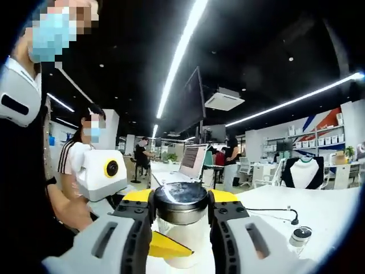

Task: Rotate the seasoning bottle until the label or dispensing opening points toward the visible target arrow and the bottle remains upright within the marked orientation range

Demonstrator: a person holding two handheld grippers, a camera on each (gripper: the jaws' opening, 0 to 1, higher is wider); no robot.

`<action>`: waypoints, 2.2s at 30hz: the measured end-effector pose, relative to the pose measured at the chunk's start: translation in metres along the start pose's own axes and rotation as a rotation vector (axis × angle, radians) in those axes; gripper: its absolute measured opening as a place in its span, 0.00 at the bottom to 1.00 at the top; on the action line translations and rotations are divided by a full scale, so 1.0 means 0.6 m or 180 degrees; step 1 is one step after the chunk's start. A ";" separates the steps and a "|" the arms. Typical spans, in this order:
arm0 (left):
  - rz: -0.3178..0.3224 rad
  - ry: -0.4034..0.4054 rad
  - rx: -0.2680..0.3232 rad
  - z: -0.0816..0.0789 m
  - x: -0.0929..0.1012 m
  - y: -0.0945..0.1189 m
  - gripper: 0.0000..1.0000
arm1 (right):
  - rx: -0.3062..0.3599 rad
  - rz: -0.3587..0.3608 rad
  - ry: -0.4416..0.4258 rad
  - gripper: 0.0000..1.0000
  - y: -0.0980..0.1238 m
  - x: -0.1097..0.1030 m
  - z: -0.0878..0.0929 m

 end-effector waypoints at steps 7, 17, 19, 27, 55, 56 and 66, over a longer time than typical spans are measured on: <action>-0.0126 -0.0058 -0.0041 0.005 -0.001 0.003 0.42 | 0.0109 0.0370 -0.0322 0.36 -0.014 -0.018 0.009; -0.0233 -0.0198 -0.0045 0.003 -0.002 0.009 0.42 | -0.0019 0.0558 0.0025 0.38 -0.033 -0.025 0.008; -0.0233 -0.0218 -0.0044 0.005 -0.004 0.012 0.42 | -0.0055 0.0365 -0.0080 0.37 -0.031 -0.019 0.011; 0.0131 -0.0167 -0.0014 0.019 -0.003 0.021 0.40 | -0.0195 -0.0227 -0.0141 0.37 -0.021 0.007 0.021; -0.0069 -0.0096 -0.0329 0.077 -0.074 0.118 0.43 | -0.0568 -0.0591 -0.0207 0.36 -0.082 0.083 0.180; -0.0077 -0.0082 -0.0328 0.076 -0.075 0.119 0.43 | -0.0578 -0.0606 -0.0191 0.36 -0.084 0.085 0.183; -0.0086 -0.0071 -0.0357 0.074 -0.085 0.104 0.42 | -0.0616 -0.0716 -0.0154 0.36 -0.092 0.099 0.197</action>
Point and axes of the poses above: the point that each gripper's makers call its tool centre point, and the gripper's own axes: y roughly backward along the fingers, x roughly to its right, z roughly out of its underside, the point moved 8 cm from there along y, roughly backward along the fingers, and after that the axes turned 6 degrees about z, right-handed, at the moved point
